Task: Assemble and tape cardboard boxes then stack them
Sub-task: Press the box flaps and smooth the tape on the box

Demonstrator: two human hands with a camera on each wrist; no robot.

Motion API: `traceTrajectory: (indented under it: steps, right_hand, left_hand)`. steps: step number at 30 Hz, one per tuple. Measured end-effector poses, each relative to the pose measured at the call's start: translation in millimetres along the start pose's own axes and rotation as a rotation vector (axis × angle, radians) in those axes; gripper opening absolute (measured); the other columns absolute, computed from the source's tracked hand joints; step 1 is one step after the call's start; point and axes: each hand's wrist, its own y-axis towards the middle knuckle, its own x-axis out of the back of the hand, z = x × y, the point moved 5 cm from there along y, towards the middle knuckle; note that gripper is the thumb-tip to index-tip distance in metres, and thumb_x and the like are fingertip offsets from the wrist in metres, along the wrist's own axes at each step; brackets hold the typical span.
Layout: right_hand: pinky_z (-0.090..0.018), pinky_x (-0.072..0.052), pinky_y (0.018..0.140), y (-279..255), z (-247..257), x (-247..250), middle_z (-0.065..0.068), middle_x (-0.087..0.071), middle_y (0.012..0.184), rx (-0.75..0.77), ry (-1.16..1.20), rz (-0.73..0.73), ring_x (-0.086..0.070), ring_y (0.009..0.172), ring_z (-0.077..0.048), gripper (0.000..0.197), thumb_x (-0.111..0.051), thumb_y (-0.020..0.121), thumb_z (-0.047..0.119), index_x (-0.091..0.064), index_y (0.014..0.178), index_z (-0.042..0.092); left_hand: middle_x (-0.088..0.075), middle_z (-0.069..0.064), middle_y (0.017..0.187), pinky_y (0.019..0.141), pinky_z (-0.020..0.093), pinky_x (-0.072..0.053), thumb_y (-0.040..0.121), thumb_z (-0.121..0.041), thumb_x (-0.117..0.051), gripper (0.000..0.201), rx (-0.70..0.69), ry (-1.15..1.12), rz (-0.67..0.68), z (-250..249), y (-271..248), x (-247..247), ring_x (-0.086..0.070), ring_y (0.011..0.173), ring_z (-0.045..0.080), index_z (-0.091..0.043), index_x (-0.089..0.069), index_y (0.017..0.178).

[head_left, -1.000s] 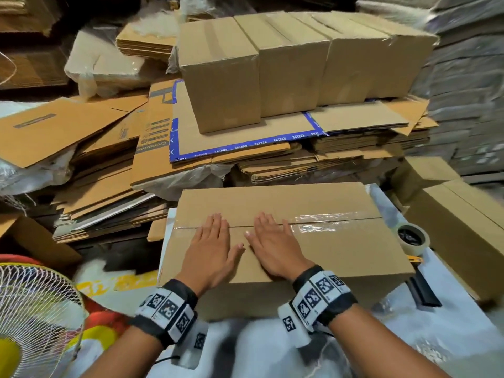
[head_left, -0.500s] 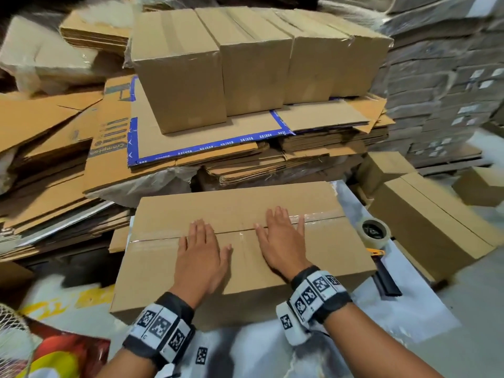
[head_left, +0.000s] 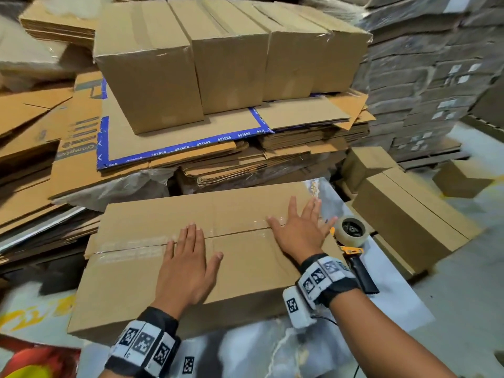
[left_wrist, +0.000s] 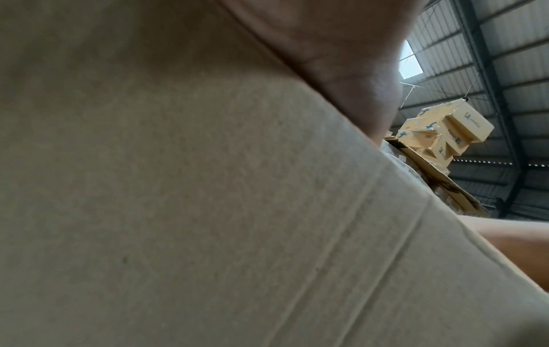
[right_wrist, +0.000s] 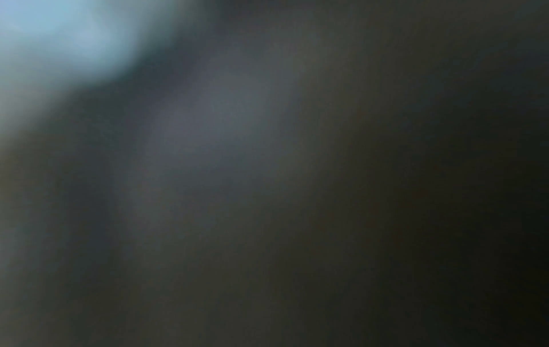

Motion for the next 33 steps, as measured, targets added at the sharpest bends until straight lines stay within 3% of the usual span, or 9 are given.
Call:
traceTrajectory:
  steps: [3,7,12,17,20,22,25,29,33]
  right_hand:
    - [-0.075,0.013,0.109,-1,-1,-7,-0.019,0.017,0.166,0.035,0.003,0.012,0.024,0.152,-0.035,0.09,-0.015,0.088,0.086,0.005,0.16,0.036]
    - [-0.074,-0.001,0.113,16,-62,0,-0.019,0.017,0.166,-0.13,0.105,0.058,0.015,0.153,-0.041,0.084,-0.021,0.091,0.083,0.006,0.159,0.042]
    - [-0.054,-0.035,0.112,32,-81,-15,-0.015,-0.045,0.154,-0.095,0.487,0.141,-0.038,0.142,-0.041,0.065,-0.029,0.103,0.061,-0.015,0.161,0.034]
    - [-0.052,-0.043,0.104,33,-80,-8,-0.013,-0.059,0.138,-0.043,0.577,0.052,-0.053,0.124,-0.04,0.047,-0.022,0.108,0.044,-0.053,0.137,0.022]
    - [-0.054,-0.037,0.11,26,-76,-3,-0.019,-0.046,0.15,-0.049,0.467,0.011,-0.045,0.135,-0.041,0.049,-0.023,0.108,0.038,-0.035,0.152,0.02]
    - [-0.062,-0.014,0.12,13,-60,2,-0.02,-0.016,0.166,-0.034,0.293,-0.018,-0.016,0.153,-0.036,0.063,-0.026,0.107,0.045,-0.009,0.162,0.019]
    - [-0.067,0.007,0.116,-5,-23,2,-0.016,0.01,0.168,0.074,0.137,-0.037,0.013,0.155,-0.03,0.084,-0.028,0.099,0.065,0.006,0.162,0.019]
    - [-0.071,0.007,0.114,0,-34,-1,-0.015,0.02,0.166,0.075,0.072,0.035,0.021,0.153,-0.032,0.079,-0.021,0.098,0.072,0.011,0.159,0.034]
    - [-0.067,-0.001,0.117,15,-77,-1,-0.012,0.014,0.168,-0.063,0.26,0.207,0.013,0.155,-0.032,0.071,-0.023,0.102,0.065,0.013,0.158,0.041]
  left_hand:
    - [0.013,0.003,0.168,0.126,0.041,0.003,0.087,-0.07,0.013,0.095,0.006,0.013,-0.004,2,1,0,0.011,0.155,0.017,-0.013,0.002,0.162]
    - [0.011,0.002,0.168,0.126,0.041,0.001,0.089,-0.071,0.009,0.094,0.001,-0.005,-0.025,-1,-1,-1,0.009,0.156,0.016,-0.013,-0.002,0.162]
    - [0.009,0.004,0.169,0.126,0.041,0.0,0.09,-0.068,0.01,0.093,-0.003,0.016,-0.022,-4,-2,1,0.009,0.156,0.017,-0.011,-0.002,0.162]
    - [0.01,-0.002,0.167,0.124,0.033,0.007,0.086,-0.07,0.02,0.095,-0.156,0.021,-0.012,-11,-2,-1,0.013,0.154,0.013,-0.016,0.0,0.161]
    - [0.012,-0.004,0.167,0.124,0.032,0.009,0.085,-0.07,0.024,0.094,-0.189,0.043,-0.014,-12,-4,-1,0.016,0.153,0.011,-0.02,0.002,0.161]
    - [0.01,-0.004,0.167,0.124,0.032,0.008,0.088,-0.069,0.019,0.091,-0.192,0.03,-0.018,-13,-5,-1,0.015,0.153,0.011,-0.019,0.0,0.161]
    - [0.01,-0.005,0.167,0.124,0.031,0.007,0.091,-0.068,0.013,0.085,-0.182,0.014,-0.026,-11,-6,-1,0.015,0.153,0.01,-0.021,0.0,0.161]
    - [0.016,-0.008,0.166,0.124,0.029,0.008,0.091,-0.065,0.01,0.08,-0.165,0.023,-0.019,-8,-8,0,0.017,0.153,0.008,-0.026,0.005,0.161]
    - [0.011,-0.009,0.167,0.125,0.03,0.005,0.092,-0.067,0.006,0.081,-0.167,-0.028,-0.028,-8,-6,-2,0.014,0.154,0.007,-0.027,-0.002,0.162]
